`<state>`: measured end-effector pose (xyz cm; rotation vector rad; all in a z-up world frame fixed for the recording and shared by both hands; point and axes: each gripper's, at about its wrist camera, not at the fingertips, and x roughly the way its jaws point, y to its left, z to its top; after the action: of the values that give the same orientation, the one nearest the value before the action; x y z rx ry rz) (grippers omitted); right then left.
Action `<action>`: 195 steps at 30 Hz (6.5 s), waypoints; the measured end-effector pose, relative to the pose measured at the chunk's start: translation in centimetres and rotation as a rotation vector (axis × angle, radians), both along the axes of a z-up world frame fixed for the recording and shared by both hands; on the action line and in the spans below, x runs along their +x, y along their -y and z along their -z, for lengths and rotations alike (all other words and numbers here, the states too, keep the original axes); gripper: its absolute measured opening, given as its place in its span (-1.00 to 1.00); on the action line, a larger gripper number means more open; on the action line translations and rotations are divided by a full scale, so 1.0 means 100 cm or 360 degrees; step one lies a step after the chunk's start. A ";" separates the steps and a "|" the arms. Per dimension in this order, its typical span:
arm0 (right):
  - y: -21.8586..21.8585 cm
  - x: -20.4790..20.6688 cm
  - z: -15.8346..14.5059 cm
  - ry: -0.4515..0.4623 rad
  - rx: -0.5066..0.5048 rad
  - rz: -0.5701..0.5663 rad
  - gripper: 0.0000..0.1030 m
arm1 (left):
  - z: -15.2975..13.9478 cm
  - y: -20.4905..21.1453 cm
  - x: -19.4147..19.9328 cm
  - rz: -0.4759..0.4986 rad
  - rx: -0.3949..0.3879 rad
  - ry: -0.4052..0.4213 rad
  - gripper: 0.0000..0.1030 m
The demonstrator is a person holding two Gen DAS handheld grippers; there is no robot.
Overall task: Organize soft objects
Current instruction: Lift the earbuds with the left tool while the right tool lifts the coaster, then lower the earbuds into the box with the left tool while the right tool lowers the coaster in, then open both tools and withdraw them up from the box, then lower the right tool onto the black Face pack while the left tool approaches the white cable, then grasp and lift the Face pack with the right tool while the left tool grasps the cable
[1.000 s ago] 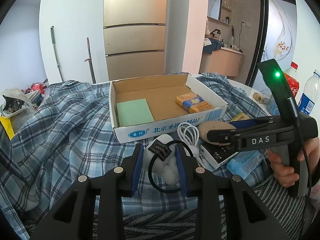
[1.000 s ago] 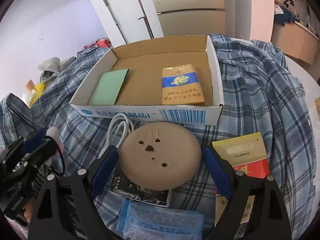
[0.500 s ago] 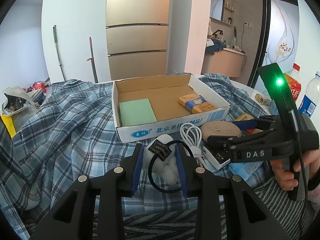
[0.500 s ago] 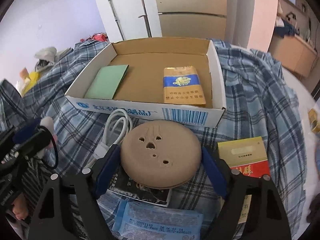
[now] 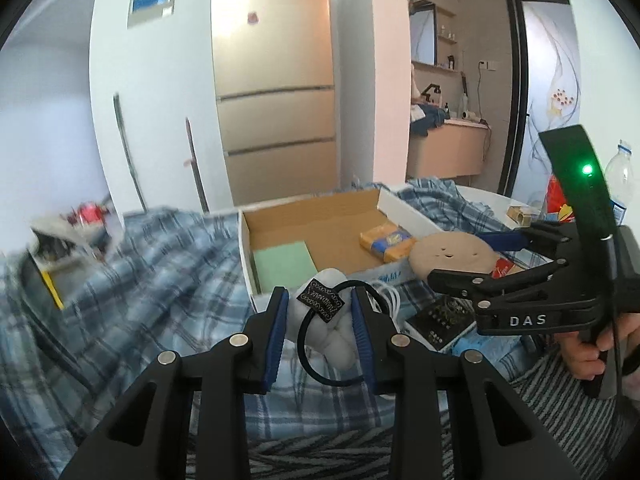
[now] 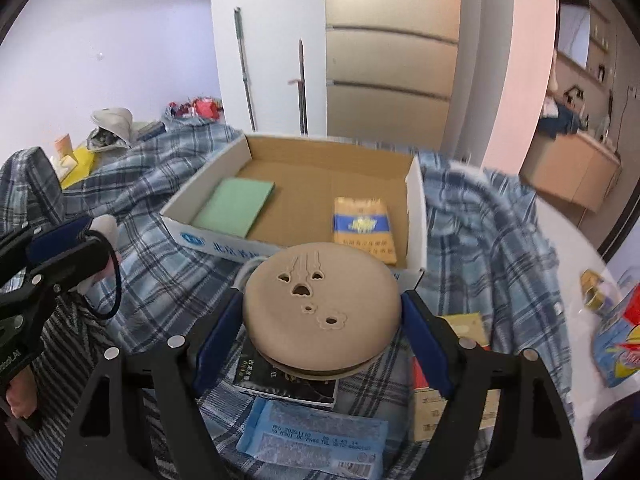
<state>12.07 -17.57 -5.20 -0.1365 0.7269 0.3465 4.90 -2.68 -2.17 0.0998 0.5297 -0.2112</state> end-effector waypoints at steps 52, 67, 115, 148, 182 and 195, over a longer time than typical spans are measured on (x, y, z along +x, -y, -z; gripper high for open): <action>-0.007 0.121 0.000 -0.0156 0.0071 0.0139 0.54 | -0.002 0.010 0.179 -0.0198 0.0008 -0.0448 -0.35; -0.018 0.128 0.025 -0.0253 -0.0050 0.0112 0.58 | 0.040 -0.007 0.203 -0.0254 0.0019 -0.0712 -0.27; 0.026 -0.051 -0.084 0.0486 0.0176 0.0330 0.99 | -0.074 0.003 -0.030 -0.0156 -0.0140 0.0418 1.00; -0.010 0.007 0.034 -0.0320 -0.0081 0.0121 0.64 | 0.012 -0.027 0.015 -0.0188 -0.0133 -0.0071 0.23; 0.026 -0.024 -0.030 0.0295 0.0043 0.0348 0.20 | -0.003 0.035 0.045 0.0071 0.0037 -0.0306 -0.43; 0.031 -0.022 -0.028 0.0277 0.0117 0.0249 0.20 | 0.056 0.052 0.081 0.0229 -0.0034 -0.0640 -0.86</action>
<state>9.92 -20.63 -2.38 -0.0389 0.5480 0.2085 12.98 -7.89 -7.78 0.0745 0.9219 -0.3813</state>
